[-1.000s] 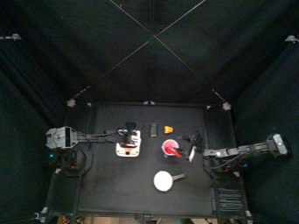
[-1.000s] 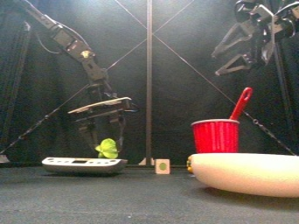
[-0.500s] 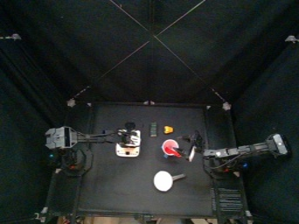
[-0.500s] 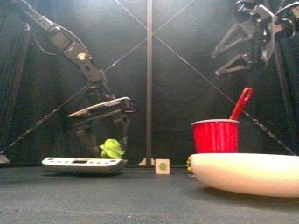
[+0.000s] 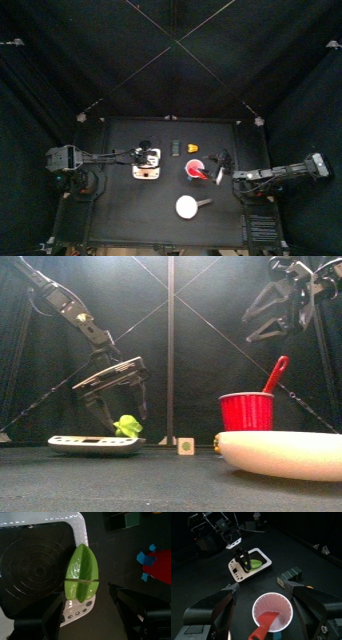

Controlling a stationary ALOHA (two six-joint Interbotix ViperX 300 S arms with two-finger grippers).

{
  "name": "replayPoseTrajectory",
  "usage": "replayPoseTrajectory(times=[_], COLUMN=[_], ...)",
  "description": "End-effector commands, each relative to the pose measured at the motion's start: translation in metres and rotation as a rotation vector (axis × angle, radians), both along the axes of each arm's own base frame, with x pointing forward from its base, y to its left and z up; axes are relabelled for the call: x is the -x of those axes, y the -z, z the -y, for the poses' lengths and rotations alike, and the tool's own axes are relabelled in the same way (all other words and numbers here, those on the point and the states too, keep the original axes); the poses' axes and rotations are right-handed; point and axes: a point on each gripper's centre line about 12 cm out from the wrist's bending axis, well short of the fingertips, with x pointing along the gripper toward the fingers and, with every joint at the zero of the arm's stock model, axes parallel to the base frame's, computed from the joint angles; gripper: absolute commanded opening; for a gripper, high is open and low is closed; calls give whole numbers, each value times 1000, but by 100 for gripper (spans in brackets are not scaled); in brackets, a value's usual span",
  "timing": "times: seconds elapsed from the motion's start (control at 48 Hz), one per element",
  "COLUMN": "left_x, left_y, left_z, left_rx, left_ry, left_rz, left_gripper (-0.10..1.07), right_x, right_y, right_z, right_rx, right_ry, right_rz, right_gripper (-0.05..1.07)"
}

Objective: Place starfruit on stove

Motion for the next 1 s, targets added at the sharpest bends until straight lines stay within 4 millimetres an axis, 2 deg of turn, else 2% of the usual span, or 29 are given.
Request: replayPoseTrajectory(times=[0.0, 0.188, 0.396, 0.979], left_x=[1, 6, 1, -3], left_y=[-7, -5, -9, -8], left_z=[2, 4, 11, 9], left_rx=[7, 17, 12, 4], left_ry=[-7, -15, 11, 15], left_rz=[38, 39, 61, 99], left_gripper=[97, 97, 97, 97], right_x=[-1, -1, -1, -1], right_y=[-3, -3, -3, -3], right_z=[1, 0, 1, 1], right_rx=[2, 2, 1, 2], right_ry=[2, 1, 3, 2], right_rz=[7, 7, 8, 8], right_gripper=[101, 101, 101, 101])
